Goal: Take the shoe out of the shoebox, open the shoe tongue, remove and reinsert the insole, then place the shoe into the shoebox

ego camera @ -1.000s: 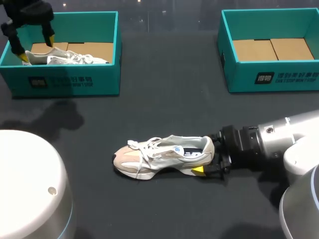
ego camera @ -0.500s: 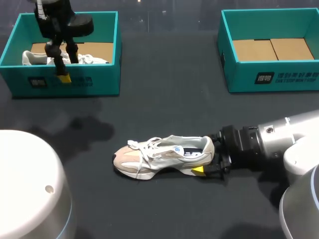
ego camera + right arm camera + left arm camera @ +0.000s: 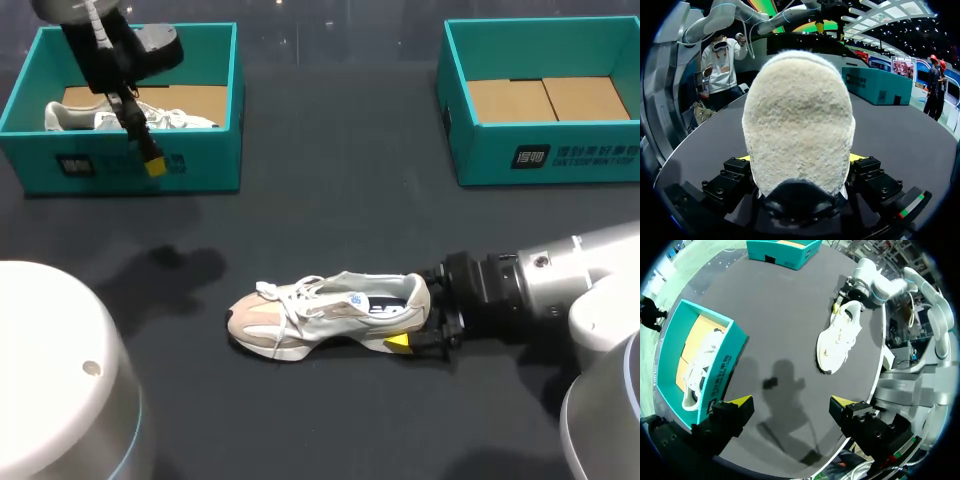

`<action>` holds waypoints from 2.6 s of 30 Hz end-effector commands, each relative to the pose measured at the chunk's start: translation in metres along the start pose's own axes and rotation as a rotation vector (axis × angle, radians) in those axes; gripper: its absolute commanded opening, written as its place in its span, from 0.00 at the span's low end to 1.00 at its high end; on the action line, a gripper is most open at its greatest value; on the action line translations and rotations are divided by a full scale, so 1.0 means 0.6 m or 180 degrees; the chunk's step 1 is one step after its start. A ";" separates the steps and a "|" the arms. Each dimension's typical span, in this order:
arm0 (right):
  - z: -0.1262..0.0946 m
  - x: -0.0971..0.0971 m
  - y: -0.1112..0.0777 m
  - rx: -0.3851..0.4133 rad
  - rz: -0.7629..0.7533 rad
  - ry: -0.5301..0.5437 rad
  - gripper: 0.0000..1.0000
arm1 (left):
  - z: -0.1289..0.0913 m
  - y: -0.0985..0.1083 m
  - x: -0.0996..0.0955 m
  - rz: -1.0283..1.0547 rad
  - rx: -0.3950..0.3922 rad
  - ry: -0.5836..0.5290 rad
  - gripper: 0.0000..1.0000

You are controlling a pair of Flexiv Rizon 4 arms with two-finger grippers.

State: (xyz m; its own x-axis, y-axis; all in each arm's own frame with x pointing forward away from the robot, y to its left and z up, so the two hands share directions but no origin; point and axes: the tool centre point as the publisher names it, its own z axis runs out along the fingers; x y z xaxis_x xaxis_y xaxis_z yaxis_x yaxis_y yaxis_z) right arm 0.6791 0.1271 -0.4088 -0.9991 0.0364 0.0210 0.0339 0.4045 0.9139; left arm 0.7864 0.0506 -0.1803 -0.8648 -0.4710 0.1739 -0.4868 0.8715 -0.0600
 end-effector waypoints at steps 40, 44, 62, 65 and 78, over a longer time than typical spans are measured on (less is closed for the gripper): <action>0.000 0.004 -0.001 0.0012 0.0000 -0.0003 0.00 | 0.160 -0.169 0.273 -0.3305 -0.0139 -0.1020 1.00; 0.000 0.004 -0.001 0.0012 0.0000 -0.0003 0.00 | 0.160 -0.169 0.273 -0.3305 -0.0139 -0.1020 1.00; 0.000 0.004 -0.001 0.0012 0.0000 -0.0003 0.00 | 0.228 -0.251 0.331 -0.3302 -0.0569 -0.0971 1.00; 0.000 0.004 -0.001 0.0012 0.0000 -0.0003 0.00 | 0.228 -0.251 0.331 -0.3302 -0.0569 -0.0971 1.00; 0.000 0.004 -0.001 0.0012 0.0000 -0.0003 0.00 | 0.298 -0.299 0.357 -0.3404 -0.0806 -0.1229 1.00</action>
State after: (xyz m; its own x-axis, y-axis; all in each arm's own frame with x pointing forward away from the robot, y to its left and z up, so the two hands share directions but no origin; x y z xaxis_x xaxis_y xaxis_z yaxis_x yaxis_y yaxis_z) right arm 0.6790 0.1272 -0.4087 -0.9991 0.0363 0.0210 0.0339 0.4043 0.9140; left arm 0.6643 -0.2152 -0.2973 -0.0202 -0.9790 -0.2029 -0.9913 -0.0068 0.1317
